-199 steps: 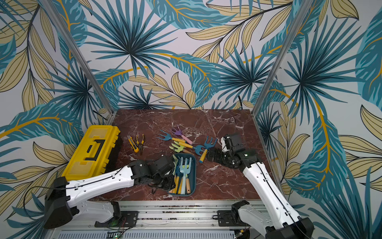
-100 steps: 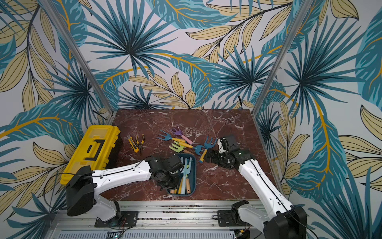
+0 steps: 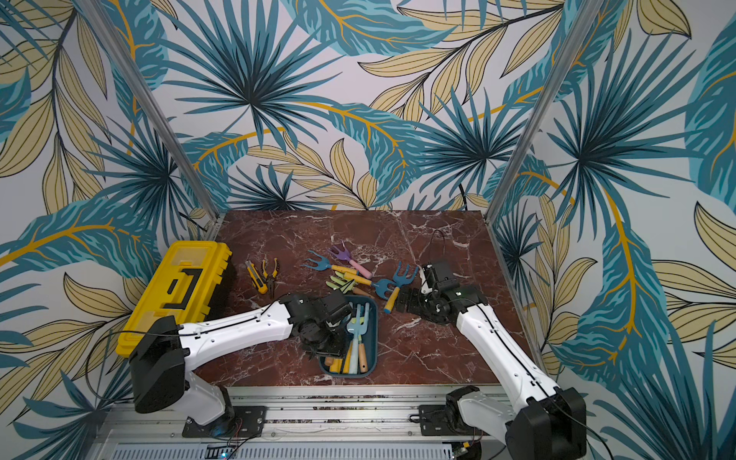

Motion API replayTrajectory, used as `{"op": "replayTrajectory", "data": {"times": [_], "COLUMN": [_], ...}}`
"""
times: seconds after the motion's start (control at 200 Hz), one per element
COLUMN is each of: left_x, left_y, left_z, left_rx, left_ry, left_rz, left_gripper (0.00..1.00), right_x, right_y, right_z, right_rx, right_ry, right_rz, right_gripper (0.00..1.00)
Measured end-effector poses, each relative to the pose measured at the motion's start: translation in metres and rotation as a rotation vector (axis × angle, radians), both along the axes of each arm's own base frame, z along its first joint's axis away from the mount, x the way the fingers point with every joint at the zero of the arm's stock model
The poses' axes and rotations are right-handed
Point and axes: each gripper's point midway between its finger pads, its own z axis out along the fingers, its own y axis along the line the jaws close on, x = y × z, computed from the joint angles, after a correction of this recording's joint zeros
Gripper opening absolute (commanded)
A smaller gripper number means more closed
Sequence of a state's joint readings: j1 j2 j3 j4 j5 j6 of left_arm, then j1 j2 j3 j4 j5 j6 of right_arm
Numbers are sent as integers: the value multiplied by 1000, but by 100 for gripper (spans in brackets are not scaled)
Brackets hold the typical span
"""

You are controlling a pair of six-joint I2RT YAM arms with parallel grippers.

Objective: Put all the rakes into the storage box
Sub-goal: Place the rake in the storage box, then pick up the rake at the center of the board.

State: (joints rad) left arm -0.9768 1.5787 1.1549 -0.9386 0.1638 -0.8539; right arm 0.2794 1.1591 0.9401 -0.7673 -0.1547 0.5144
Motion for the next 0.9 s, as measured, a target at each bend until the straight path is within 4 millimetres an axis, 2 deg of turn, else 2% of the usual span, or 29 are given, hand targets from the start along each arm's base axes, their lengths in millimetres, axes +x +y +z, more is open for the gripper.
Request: {"op": "replayTrajectory", "data": {"times": [0.125,0.18,0.306,0.356,0.476,0.621,0.676,0.801,0.902], "left_x": [8,16,40,51,78,96,100,106,109], "left_y": [3,6,18,24,39,63,72,84,91], "left_z": [10,23,57,69,88,84,78,64,58], "left_rx": [-26,-54,-131,-157,-198,-194,-186,-167,-164], "left_ry": [-37,-82,-206,-256,-383,-486,-503,-511,-523], "left_rz": [5,9,44,72,129,197,216,249,268], "left_gripper": [73,78,99,100,100,100,100,100,100], "right_x": [4,6,21,29,51,75,84,103,112], "right_y": [-2,-2,-1,0,2,2,3,8,11], "right_z": [-5,-9,-14,-17,-24,-36,-41,-53,-66], "right_rx": [-18,-26,-47,-53,-70,-93,-97,-96,-101], "right_ry": [8,20,41,46,67,95,106,128,158], "right_rz": [-9,-11,-16,-27,-64,-118,-135,-166,-184], "right_gripper": [99,97,87,81,80,79,78,69,68]}}
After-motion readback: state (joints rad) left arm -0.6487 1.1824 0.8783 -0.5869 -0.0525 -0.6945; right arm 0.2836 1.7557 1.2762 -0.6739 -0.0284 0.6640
